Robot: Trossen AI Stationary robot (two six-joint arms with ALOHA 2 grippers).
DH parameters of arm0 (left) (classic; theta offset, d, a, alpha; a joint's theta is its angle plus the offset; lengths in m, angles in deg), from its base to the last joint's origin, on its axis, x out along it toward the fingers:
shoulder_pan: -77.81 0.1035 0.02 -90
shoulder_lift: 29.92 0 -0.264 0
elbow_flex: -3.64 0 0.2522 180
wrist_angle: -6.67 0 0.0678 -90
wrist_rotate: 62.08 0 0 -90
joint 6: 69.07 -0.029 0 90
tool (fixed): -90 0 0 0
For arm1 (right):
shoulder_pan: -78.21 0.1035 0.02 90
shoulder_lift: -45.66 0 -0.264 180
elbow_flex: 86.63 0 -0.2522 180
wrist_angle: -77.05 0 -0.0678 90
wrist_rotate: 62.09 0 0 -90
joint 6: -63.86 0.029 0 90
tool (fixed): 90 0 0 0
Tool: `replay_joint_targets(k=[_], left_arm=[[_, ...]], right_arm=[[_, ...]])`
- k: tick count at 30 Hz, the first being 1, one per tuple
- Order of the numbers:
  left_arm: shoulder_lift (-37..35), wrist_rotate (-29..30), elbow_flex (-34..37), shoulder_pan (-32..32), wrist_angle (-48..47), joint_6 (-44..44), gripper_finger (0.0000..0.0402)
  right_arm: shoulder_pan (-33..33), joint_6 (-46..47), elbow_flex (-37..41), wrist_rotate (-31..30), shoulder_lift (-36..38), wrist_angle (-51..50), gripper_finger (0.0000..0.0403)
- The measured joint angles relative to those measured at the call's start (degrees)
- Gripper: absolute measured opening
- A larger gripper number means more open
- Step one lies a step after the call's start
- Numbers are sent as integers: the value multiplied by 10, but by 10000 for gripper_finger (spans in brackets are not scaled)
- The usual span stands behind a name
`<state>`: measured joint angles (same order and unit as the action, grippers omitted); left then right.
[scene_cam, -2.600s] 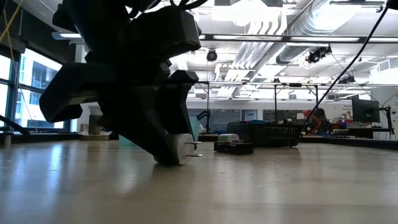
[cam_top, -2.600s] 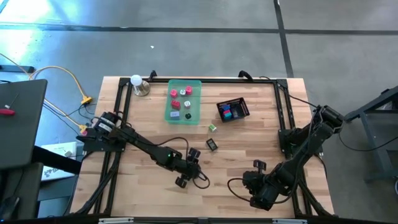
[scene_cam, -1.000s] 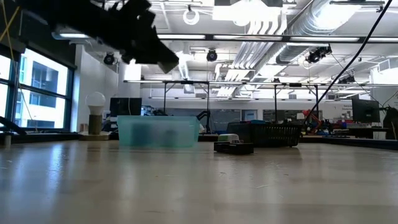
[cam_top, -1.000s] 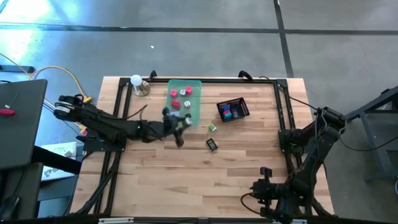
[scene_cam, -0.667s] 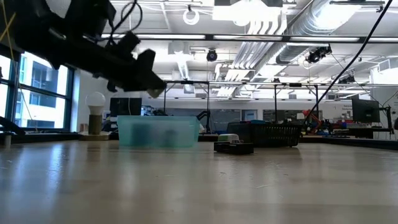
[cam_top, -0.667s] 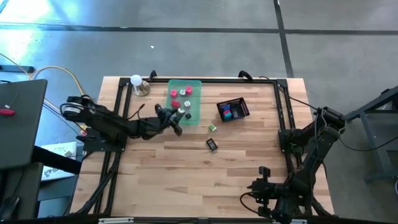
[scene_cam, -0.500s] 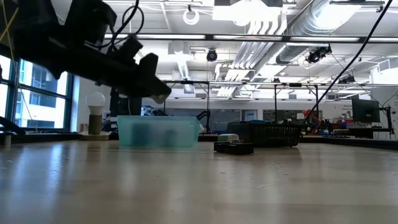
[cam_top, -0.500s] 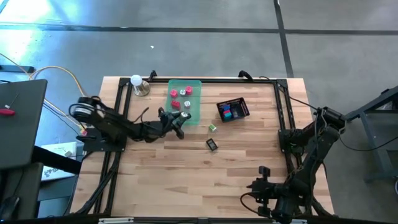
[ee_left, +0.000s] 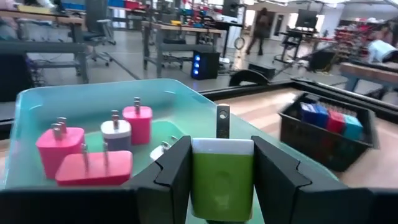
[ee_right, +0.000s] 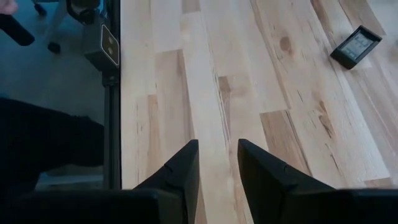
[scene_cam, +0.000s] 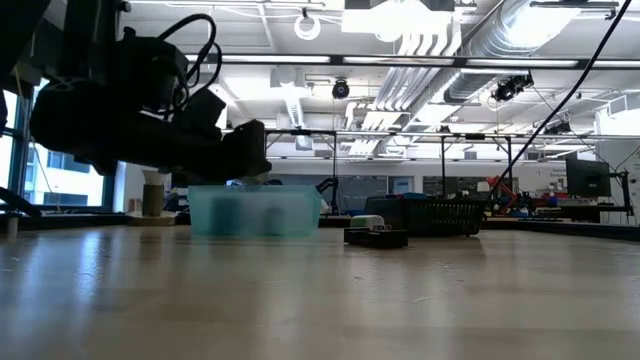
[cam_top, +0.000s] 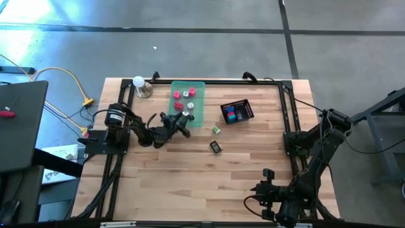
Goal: Pick & Place Office items
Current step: Put the bottom green charger adapter into the green bin
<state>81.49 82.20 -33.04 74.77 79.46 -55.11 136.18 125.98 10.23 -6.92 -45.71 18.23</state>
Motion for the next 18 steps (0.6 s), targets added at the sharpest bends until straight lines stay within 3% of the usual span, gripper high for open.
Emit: replay_joint_targets(k=[18], left_arm=[[1,-10,-2,10,0,0,136]], right_arm=[[0,-9,0,-11,0,-1,97]])
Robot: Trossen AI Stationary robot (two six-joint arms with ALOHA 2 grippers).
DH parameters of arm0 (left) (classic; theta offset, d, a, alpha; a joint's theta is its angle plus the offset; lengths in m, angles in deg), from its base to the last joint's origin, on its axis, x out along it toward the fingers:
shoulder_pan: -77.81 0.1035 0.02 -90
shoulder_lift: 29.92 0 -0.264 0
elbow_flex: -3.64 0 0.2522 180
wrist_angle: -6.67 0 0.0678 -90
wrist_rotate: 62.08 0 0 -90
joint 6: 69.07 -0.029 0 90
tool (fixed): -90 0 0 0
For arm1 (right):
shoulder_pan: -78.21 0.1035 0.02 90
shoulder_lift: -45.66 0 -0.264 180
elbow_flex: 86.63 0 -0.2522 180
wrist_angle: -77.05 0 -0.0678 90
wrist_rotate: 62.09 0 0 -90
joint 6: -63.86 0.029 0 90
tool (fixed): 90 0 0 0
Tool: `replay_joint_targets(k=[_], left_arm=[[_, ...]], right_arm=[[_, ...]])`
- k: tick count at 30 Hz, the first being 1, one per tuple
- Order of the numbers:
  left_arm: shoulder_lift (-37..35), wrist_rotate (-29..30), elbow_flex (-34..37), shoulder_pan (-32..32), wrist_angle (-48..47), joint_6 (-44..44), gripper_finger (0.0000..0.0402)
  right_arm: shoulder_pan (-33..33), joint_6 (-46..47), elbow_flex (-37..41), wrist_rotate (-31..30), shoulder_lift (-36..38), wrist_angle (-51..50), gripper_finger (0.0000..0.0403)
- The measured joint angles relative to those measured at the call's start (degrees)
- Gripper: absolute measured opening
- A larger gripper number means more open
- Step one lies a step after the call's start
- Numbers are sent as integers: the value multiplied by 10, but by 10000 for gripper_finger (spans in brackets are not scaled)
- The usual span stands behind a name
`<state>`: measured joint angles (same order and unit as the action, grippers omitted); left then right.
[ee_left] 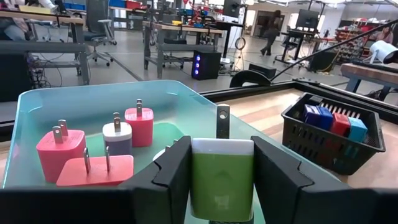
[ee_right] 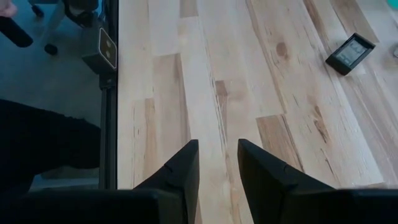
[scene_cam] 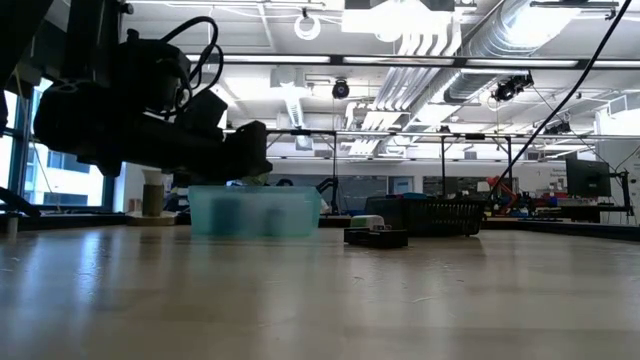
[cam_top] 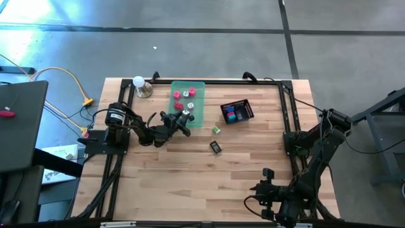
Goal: Pick & Place Office items
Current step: Put the bottom green charger adapter into the green bin
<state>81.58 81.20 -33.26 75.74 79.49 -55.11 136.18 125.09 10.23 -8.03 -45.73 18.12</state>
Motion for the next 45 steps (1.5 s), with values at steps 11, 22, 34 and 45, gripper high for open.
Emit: replay_joint_targets(k=[11,22,34,45], left_arm=[[0,-1,0,0,-1,0,143],[1,-32,0,1,-5,-21,145],[-13,13,0,-18,-20,-41,145],[-56,83,-10,-60,-101,8,145]], right_arm=[[0,0,0,0,0,0,97],[0,0,0,0,0,0,97],[0,0,0,1,0,-1,97],[0,0,0,1,0,-1,97]])
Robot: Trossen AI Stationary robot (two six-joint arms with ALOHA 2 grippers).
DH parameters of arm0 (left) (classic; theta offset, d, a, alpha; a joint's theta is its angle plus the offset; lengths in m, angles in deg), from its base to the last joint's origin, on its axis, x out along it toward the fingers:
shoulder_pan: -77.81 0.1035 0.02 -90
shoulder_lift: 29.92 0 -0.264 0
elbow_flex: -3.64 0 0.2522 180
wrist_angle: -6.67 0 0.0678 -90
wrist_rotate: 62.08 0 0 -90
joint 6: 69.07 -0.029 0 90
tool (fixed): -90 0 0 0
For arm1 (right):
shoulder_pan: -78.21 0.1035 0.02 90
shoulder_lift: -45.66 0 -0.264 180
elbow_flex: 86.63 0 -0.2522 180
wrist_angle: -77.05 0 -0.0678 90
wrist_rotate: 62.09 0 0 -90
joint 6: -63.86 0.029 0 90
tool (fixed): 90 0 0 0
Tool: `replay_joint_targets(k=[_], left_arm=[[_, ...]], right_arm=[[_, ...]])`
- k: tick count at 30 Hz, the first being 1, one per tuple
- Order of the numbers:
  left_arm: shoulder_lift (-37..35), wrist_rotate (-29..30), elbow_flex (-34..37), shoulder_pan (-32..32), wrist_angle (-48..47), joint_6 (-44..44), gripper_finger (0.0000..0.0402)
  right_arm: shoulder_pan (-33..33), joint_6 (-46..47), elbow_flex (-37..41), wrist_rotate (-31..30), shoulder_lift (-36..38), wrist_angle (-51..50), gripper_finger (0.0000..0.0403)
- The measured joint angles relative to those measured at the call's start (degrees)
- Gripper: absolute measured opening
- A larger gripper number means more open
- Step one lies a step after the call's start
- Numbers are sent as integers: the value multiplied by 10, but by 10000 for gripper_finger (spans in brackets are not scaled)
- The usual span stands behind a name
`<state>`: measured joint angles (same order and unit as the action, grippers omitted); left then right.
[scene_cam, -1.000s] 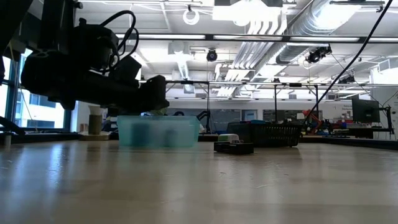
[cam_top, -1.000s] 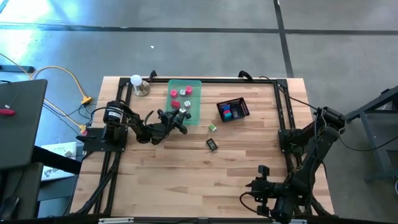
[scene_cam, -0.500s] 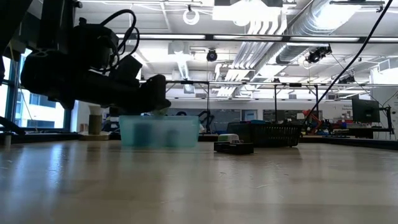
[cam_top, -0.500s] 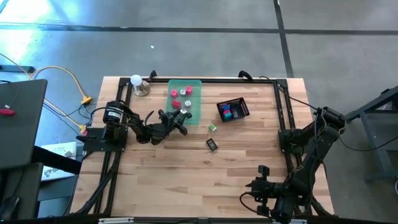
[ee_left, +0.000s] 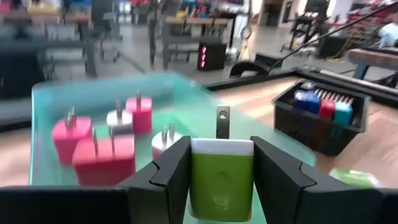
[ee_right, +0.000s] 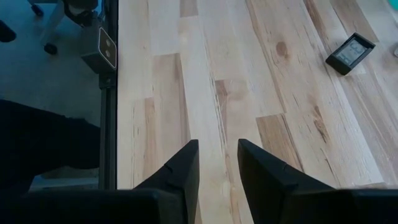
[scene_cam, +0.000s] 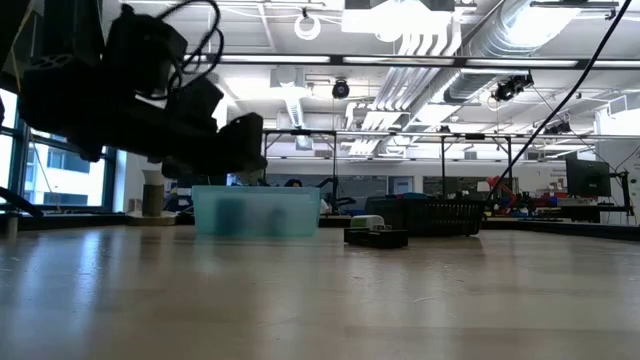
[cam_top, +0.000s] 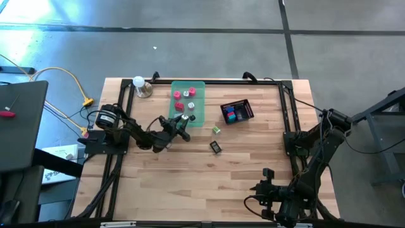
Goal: Pick & Place Office items
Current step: Put the bottom green charger adapter into the green bin
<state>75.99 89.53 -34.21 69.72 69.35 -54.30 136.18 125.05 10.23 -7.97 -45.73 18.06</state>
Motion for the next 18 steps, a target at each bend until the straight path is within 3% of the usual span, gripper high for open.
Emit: replay_joint_targets(k=[5,18], left_arm=[[-1,-5,-8,16,-73,93,145],[-2,-41,-22,39,-107,103,145]], right_arm=[[0,3,0,0,0,0,97],[0,-10,0,-2,0,0,97]])
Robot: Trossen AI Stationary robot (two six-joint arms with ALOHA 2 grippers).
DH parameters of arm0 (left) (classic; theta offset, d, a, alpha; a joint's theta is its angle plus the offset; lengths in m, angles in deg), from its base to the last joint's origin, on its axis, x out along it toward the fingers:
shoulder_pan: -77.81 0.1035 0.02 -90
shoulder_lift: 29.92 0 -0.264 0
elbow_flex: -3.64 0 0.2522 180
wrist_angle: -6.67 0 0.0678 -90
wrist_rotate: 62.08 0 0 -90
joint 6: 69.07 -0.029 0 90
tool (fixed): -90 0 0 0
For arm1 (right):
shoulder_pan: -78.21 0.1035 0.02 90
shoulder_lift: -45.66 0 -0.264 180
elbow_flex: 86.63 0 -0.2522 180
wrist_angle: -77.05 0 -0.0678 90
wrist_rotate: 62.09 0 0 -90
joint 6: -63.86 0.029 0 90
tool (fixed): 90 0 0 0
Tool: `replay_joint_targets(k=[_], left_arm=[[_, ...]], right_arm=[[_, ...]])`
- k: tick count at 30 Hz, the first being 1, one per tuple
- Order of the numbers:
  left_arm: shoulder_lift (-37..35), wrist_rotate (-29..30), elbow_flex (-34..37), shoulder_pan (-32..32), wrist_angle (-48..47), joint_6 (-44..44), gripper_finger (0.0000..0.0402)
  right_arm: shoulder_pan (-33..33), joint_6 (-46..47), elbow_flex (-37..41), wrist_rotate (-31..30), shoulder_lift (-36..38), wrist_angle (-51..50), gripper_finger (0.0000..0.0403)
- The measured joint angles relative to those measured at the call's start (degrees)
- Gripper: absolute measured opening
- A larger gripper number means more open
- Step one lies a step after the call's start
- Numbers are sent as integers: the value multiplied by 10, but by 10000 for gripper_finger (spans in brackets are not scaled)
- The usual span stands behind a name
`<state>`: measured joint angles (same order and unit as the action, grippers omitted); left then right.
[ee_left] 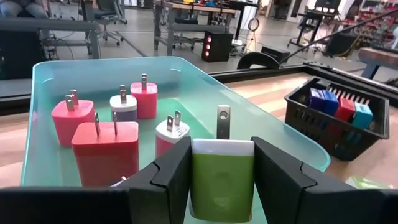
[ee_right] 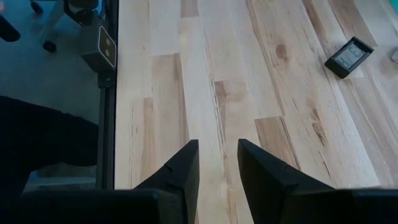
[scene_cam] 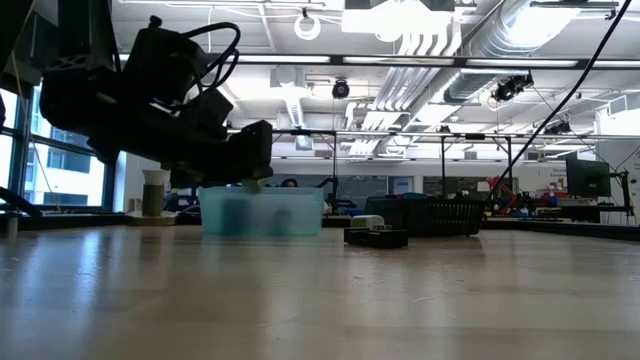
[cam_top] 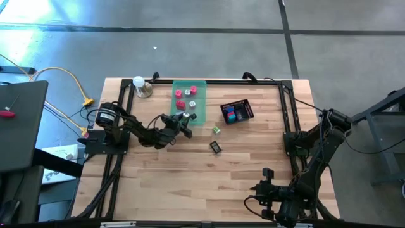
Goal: Pick & Place Office items
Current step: Put the bottom green charger adapter into the green bin
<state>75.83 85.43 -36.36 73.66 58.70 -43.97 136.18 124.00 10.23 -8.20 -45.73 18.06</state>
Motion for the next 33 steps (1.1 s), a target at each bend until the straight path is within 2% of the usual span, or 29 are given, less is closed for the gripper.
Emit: replay_joint_targets(k=[11,19,33], left_arm=[[1,-4,-4,0,-11,-16,145],[3,-27,-29,-3,-24,-82,145],[1,-65,-35,18,-48,-47,145]], right_arm=[[0,-2,0,0,0,0,97],[0,-2,0,0,0,0,97],[0,0,0,3,0,1,97]])
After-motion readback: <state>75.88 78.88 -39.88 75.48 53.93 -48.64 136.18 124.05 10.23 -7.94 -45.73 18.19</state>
